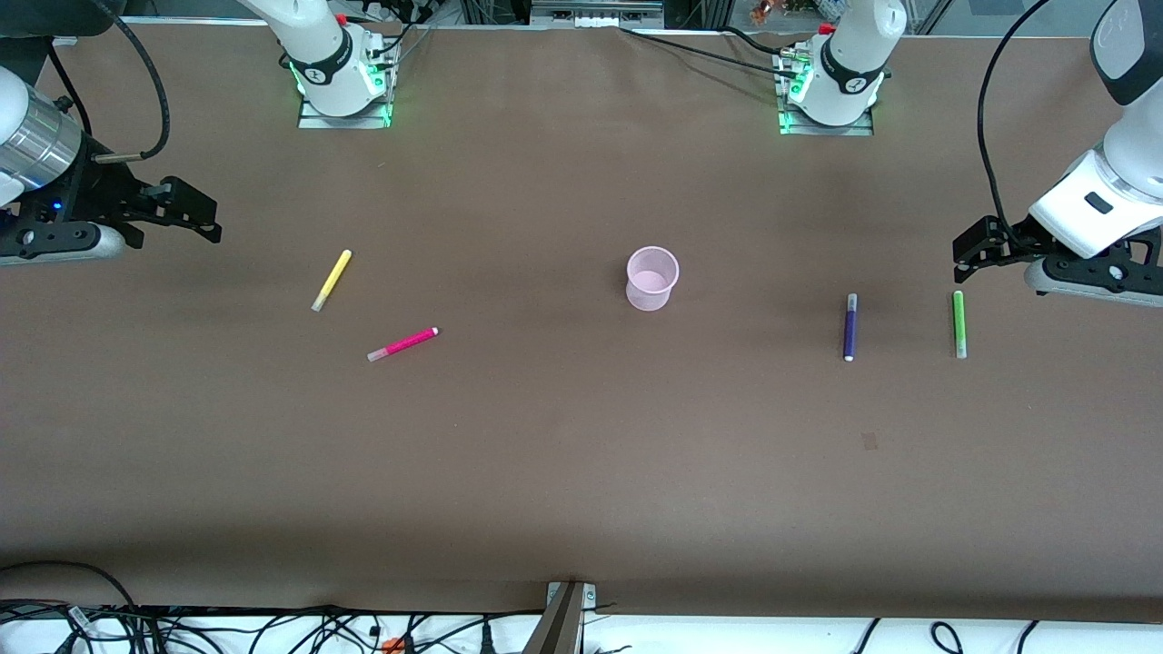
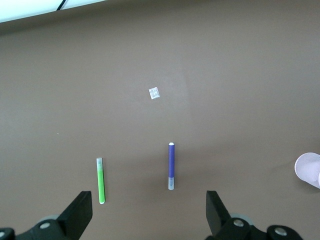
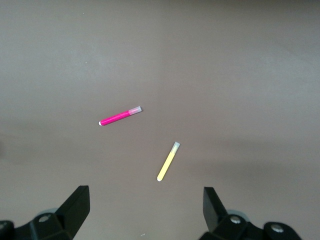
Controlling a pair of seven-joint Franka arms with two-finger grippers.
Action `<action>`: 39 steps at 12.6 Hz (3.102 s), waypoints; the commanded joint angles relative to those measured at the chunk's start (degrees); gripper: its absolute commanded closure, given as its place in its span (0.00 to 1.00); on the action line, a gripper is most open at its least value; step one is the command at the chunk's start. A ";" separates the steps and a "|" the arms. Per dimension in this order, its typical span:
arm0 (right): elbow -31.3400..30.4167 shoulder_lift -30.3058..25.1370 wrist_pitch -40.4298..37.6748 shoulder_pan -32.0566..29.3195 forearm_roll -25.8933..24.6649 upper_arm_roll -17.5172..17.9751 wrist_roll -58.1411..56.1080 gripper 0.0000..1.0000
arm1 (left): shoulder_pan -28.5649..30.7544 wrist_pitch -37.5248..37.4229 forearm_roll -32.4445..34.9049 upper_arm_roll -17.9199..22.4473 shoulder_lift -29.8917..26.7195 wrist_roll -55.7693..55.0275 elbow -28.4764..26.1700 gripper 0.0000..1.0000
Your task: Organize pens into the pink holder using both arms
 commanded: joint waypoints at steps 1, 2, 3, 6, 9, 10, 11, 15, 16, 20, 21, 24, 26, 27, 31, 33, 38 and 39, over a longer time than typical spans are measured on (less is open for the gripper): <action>1.16 0.45 -0.83 -0.52 0.64 0.20 -0.86 0.00 | 0.65 -0.67 -1.13 -0.36 0.76 1.70 1.56 0.00; 1.16 0.45 -0.82 -0.52 0.64 0.20 -0.86 0.00 | 0.65 -0.67 -1.56 -0.27 0.76 1.70 1.56 0.00; 1.16 0.45 -0.82 -0.52 0.64 0.20 -0.86 0.00 | 0.73 -0.75 -1.57 -0.27 0.76 1.70 1.56 0.00; 1.16 0.45 -0.82 -0.52 0.64 0.11 -0.95 0.00 | 0.82 -0.75 -1.66 -0.27 0.76 1.70 1.56 0.00; 1.16 0.45 -0.82 -0.52 0.64 0.11 -0.95 0.00 | 0.91 -0.75 -1.66 -0.18 0.85 1.70 1.56 0.00; 1.16 0.45 -0.82 -0.52 0.64 0.11 -0.95 0.00 | 0.82 -0.75 -1.66 -0.18 0.85 1.70 1.56 0.00; 1.16 0.45 -0.82 -0.52 0.64 0.20 -0.95 0.00 | 0.82 -0.75 -1.57 -0.18 0.85 1.70 1.56 0.00; 1.16 0.45 -0.91 -0.52 0.64 0.20 -0.86 0.00 | 0.82 -0.84 -1.66 -0.18 0.85 1.70 1.56 0.00; 1.16 0.45 -0.91 -0.52 0.64 0.11 -0.86 0.00 | 0.82 -0.84 -1.66 -0.18 0.85 1.70 1.56 0.00; 1.16 0.45 -0.91 -0.52 0.64 0.11 -0.86 0.00 | 0.82 -0.84 -1.57 -0.18 0.85 1.70 1.56 0.00; 1.16 0.45 -0.91 -0.52 0.64 0.20 -0.86 0.00 | 0.82 -0.76 -1.66 -0.18 0.85 1.79 1.56 0.00; 1.16 0.45 -0.91 -0.52 0.64 0.11 -0.86 0.00 | 0.82 -0.84 -1.57 -0.18 0.85 1.70 1.56 0.00; 1.16 0.45 -0.91 -0.52 0.64 0.11 -0.86 0.00 | 0.48 -0.84 -1.31 -0.27 1.11 1.26 1.56 0.00; 1.16 0.45 -0.91 -0.52 0.64 0.20 -0.86 0.00 | 0.30 -0.84 -0.87 -0.27 1.81 1.35 1.56 0.00; 1.16 0.45 -0.91 -0.52 0.64 0.11 -0.86 0.00 | 0.74 -0.84 -0.17 -0.01 3.56 1.35 1.30 0.00; 1.16 0.45 -0.91 -0.52 0.64 0.11 -0.86 0.00 | 0.82 -0.49 4.12 0.17 5.76 1.52 1.38 0.00; 1.16 0.45 -1.00 -0.52 0.64 0.11 -0.86 0.00 | 0.82 7.12 3.70 0.00 16.29 1.00 0.24 0.00; 1.07 0.45 -1.00 -0.52 0.64 0.11 -0.86 0.00 | 0.56 10.55 4.40 0.00 18.93 1.08 0.24 0.00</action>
